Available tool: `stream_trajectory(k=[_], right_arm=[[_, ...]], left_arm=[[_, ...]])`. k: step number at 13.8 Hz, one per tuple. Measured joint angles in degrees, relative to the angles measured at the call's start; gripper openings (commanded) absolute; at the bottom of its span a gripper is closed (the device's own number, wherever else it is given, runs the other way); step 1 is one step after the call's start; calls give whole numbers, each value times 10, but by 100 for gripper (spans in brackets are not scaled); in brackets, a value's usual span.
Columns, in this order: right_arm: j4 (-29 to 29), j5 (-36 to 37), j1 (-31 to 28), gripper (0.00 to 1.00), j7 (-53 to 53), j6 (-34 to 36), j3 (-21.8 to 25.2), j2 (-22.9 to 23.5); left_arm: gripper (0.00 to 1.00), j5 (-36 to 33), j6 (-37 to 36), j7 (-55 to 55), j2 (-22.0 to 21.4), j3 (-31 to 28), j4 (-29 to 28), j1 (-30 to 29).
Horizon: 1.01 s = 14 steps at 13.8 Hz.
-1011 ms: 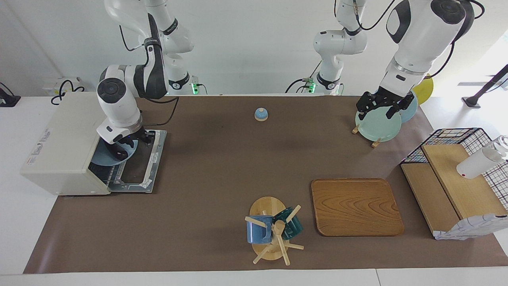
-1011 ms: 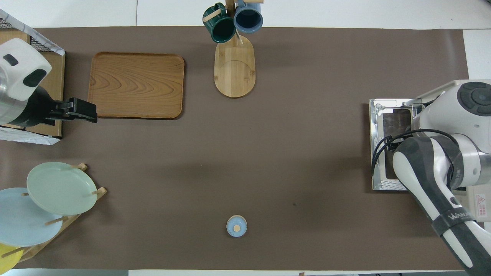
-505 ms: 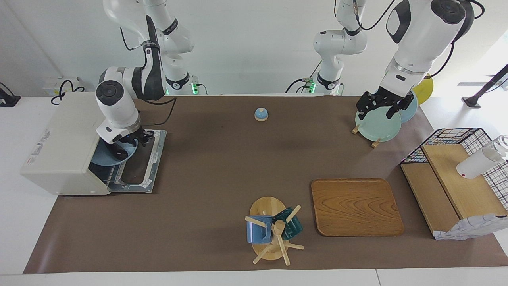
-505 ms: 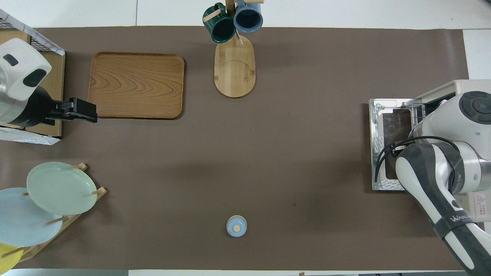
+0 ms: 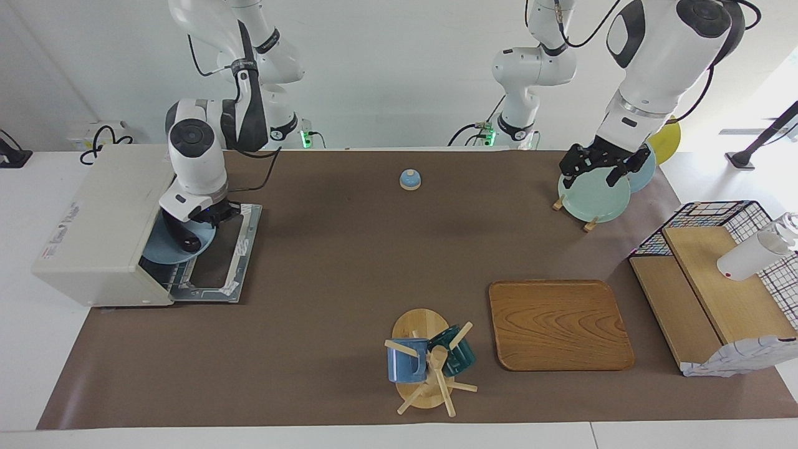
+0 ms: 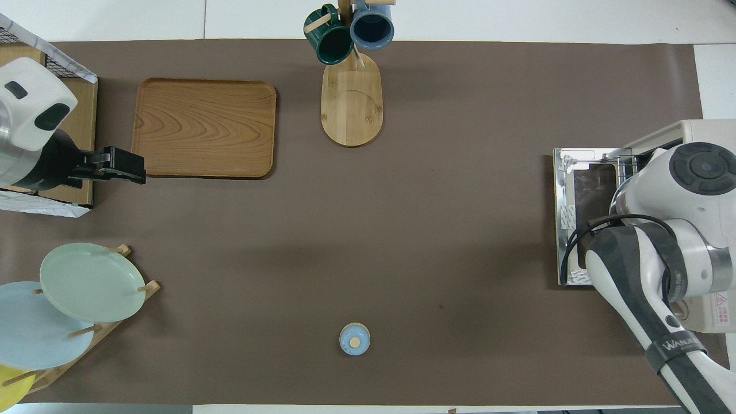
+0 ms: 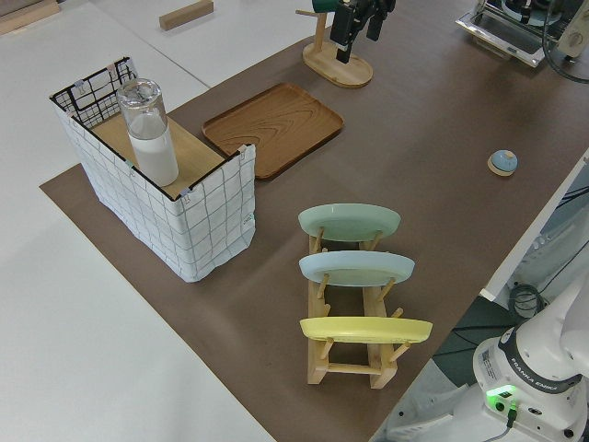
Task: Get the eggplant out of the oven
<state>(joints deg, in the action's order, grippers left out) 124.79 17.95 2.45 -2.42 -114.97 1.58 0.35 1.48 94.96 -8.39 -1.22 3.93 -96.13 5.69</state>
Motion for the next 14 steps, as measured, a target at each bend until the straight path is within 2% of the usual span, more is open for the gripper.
stream_trajectory(k=[5, 8, 10, 12, 14], right_arm=[[-45, -3, 140, 0, 119, 49, -5, 5], [-105, -22, 227, 0, 216, 86, -8, 40], [-192, -29, 295, 0, 299, 142, -9, 93], [-299, -49, 362, 0, 381, 190, -10, 172], [-363, -61, 403, 0, 437, 193, -10, 240]], left_arm=[[100, 0, 0, 0, 0, 0, 0, 0], [100, 0, 0, 0, 0, 0, 0, 0], [100, 0, 0, 0, 0, 0, 0, 0], [100, 0, 0, 0, 0, 0, 0, 0], [100, 0, 0, 0, 0, 0, 0, 0]])
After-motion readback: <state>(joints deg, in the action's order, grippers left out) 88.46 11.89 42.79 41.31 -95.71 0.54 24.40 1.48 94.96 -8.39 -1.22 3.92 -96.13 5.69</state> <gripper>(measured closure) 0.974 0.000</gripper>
